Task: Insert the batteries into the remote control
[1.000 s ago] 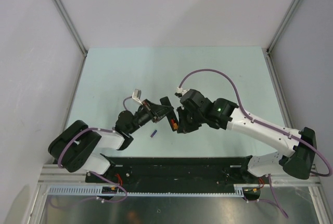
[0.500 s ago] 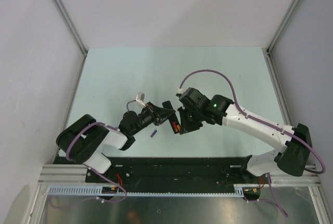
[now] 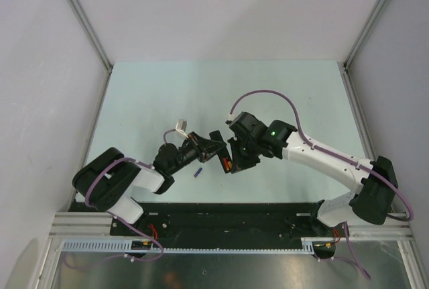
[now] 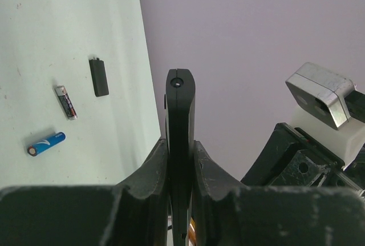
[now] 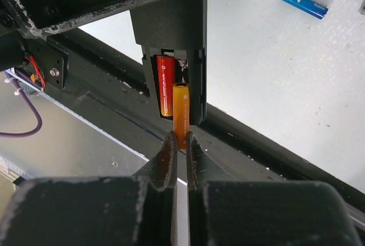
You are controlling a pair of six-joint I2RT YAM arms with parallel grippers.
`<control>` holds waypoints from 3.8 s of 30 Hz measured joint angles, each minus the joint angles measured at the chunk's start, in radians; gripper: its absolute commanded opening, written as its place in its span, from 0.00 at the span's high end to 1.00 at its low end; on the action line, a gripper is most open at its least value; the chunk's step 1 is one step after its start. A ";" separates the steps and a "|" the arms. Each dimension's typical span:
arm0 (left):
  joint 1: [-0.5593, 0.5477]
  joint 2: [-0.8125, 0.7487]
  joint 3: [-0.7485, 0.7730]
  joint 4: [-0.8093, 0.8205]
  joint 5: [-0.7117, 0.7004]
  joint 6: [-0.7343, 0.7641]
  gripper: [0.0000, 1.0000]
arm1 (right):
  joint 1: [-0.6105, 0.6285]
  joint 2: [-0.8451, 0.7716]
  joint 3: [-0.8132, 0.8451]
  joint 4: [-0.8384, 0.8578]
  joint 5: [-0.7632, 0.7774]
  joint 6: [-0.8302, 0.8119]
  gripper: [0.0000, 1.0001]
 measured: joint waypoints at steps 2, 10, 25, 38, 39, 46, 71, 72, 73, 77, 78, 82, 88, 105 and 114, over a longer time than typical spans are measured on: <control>0.000 0.000 0.000 0.000 0.002 0.000 1.00 | -0.003 0.004 0.000 0.000 -0.004 -0.003 1.00; -0.010 0.000 0.001 -0.002 0.014 0.001 1.00 | -0.021 0.011 0.002 -0.001 -0.015 -0.006 1.00; -0.026 0.000 0.006 -0.013 0.011 0.000 1.00 | -0.023 0.026 0.013 -0.006 -0.014 -0.009 0.82; -0.037 0.000 0.013 -0.018 0.012 -0.009 1.00 | -0.016 0.026 0.020 -0.006 0.009 -0.011 0.65; -0.037 0.000 0.013 -0.018 0.011 -0.010 1.00 | -0.016 0.026 0.021 -0.006 0.011 -0.011 0.64; -0.037 0.000 0.019 -0.013 0.013 -0.019 1.00 | -0.014 0.026 0.042 -0.017 0.033 -0.011 0.55; 0.034 -0.024 0.022 0.000 0.112 -0.136 1.00 | -0.047 -0.560 -0.390 0.479 0.126 -0.051 0.08; 0.036 -0.029 0.024 0.000 0.117 -0.145 1.00 | -0.051 -0.561 -0.413 0.518 0.108 -0.056 0.03; 0.037 -0.032 0.026 0.000 0.119 -0.151 1.00 | -0.054 -0.566 -0.441 0.557 0.087 -0.058 0.01; 0.037 -0.041 0.036 0.000 0.120 -0.174 1.00 | -0.078 -0.613 -0.544 0.673 0.001 -0.055 0.00; 0.037 -0.042 0.040 0.000 0.120 -0.177 1.00 | -0.090 -0.625 -0.565 0.703 -0.026 -0.050 0.00; 0.037 -0.044 0.056 0.000 0.120 -0.195 1.00 | -0.127 -0.662 -0.643 0.832 -0.122 -0.029 0.05; 0.037 -0.061 0.069 0.000 0.124 -0.212 1.00 | -0.134 -0.693 -0.727 0.980 -0.214 -0.017 0.11; 0.037 -0.130 0.069 0.001 0.125 -0.227 1.00 | -0.149 -0.597 -0.741 1.112 -0.267 -0.014 0.26; 0.036 -0.143 0.069 0.000 0.126 -0.227 1.00 | -0.155 -0.583 -0.741 1.130 -0.267 -0.013 0.29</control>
